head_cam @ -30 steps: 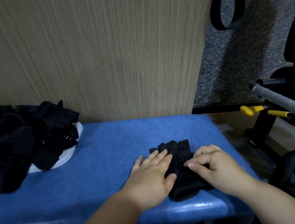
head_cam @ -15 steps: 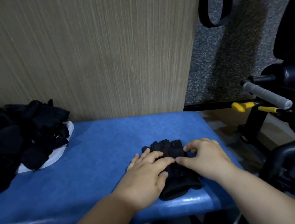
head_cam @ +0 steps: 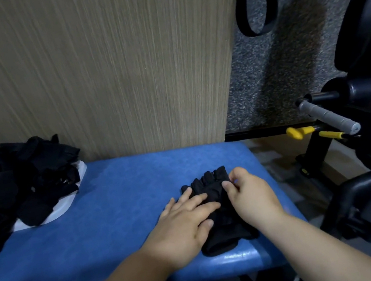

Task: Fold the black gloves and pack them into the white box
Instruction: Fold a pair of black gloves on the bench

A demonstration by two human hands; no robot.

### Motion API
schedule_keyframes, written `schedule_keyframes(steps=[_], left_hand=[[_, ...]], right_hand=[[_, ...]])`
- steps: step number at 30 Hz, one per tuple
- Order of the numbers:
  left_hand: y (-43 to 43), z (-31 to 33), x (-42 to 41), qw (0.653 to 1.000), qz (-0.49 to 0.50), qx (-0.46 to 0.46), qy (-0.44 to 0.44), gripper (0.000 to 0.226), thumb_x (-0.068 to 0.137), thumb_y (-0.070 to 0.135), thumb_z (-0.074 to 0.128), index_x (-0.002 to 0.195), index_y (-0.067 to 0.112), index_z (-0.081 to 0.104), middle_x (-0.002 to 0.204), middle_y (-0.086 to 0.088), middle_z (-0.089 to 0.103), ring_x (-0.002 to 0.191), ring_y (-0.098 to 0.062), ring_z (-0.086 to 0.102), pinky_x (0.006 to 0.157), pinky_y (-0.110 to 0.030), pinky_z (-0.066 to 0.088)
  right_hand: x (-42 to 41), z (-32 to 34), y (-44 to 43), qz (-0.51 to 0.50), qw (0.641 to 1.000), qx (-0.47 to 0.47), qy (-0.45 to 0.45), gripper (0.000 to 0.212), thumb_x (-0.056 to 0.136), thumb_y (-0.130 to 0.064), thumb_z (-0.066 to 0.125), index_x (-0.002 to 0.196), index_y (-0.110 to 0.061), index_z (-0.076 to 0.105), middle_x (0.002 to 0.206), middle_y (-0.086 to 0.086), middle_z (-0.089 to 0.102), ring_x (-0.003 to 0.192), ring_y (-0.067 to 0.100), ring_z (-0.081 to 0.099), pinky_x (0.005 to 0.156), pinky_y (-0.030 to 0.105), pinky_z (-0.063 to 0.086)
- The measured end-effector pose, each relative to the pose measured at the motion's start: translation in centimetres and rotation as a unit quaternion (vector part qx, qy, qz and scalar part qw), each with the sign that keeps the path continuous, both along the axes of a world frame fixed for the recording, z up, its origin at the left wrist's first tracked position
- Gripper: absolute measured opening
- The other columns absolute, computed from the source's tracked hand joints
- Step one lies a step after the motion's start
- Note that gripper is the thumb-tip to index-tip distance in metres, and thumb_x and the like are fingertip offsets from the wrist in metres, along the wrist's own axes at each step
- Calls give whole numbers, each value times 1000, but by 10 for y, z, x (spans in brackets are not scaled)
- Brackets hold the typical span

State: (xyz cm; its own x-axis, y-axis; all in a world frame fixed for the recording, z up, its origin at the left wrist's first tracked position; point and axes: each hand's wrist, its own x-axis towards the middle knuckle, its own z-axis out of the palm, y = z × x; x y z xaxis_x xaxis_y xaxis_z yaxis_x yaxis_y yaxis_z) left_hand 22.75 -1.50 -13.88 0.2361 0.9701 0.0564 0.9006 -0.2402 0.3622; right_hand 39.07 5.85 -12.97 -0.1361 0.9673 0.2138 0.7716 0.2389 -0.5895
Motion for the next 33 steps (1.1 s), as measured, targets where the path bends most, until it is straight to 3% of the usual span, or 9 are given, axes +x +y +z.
schedule_keyframes(steps=[5,11,15,18,19,21,24,27,33], left_hand=[[14,-1,18,1000,-13,3,-3,42,101,43,31,143,45,31,157,20,13,146,-3,-6,120,-30,-3],[40,2,40,999,21,15,-28,46,100,44,36,143,30,35,158,12,18,146,-5,7,119,-27,4],[49,4,54,999,54,1,-1,58,100,50,27,151,26,19,161,10,6,147,-9,5,118,-29,2],[49,2,56,996,58,-23,56,60,101,49,25,153,24,9,161,11,-3,147,-9,-9,119,-34,-6],[49,2,56,996,60,-30,65,61,101,48,24,153,24,7,161,11,-5,147,-9,-11,119,-35,-7],[49,1,54,994,64,-45,77,62,100,49,23,153,23,3,160,11,-8,146,-8,-14,119,-37,-8],[48,-1,51,991,68,-65,92,66,99,51,21,153,22,-3,160,11,-12,145,-8,-16,119,-40,-10],[46,-1,47,989,73,-78,102,68,98,55,20,153,23,-6,159,10,-15,145,-8,-17,119,-42,-11],[44,-1,43,987,78,-93,101,68,96,62,17,152,33,-7,158,13,-19,145,-8,-18,117,-45,-14]], right_hand=[[21,1,10,-16,999,21,-37,11,97,-32,45,93,-22,42,69,-5,50,75,27,54,60,34,38],[39,2,20,-56,994,44,-84,14,97,-32,45,106,-22,41,81,2,58,86,29,61,61,35,41],[45,1,22,-49,992,85,-79,34,91,-28,57,123,-21,48,108,2,62,108,25,54,85,36,44],[46,1,25,9,985,139,-105,32,89,-19,60,121,-18,62,120,3,63,125,26,48,104,37,38],[44,1,24,39,984,125,-120,34,92,-19,56,126,-18,60,131,3,59,135,25,40,111,36,31],[40,0,20,99,980,40,-169,47,100,-29,40,145,-20,38,155,-3,30,148,16,10,120,32,8],[39,-2,19,130,956,-86,-248,59,102,-42,26,154,-22,5,161,-8,-5,147,11,-12,119,34,-7],[39,-2,21,130,945,-122,-276,62,102,-44,23,153,-22,-5,159,-8,-14,146,11,-17,119,36,-8],[39,-2,22,127,939,-131,-292,63,102,-46,21,153,-23,-7,159,-7,-15,145,13,-19,119,40,-8]])
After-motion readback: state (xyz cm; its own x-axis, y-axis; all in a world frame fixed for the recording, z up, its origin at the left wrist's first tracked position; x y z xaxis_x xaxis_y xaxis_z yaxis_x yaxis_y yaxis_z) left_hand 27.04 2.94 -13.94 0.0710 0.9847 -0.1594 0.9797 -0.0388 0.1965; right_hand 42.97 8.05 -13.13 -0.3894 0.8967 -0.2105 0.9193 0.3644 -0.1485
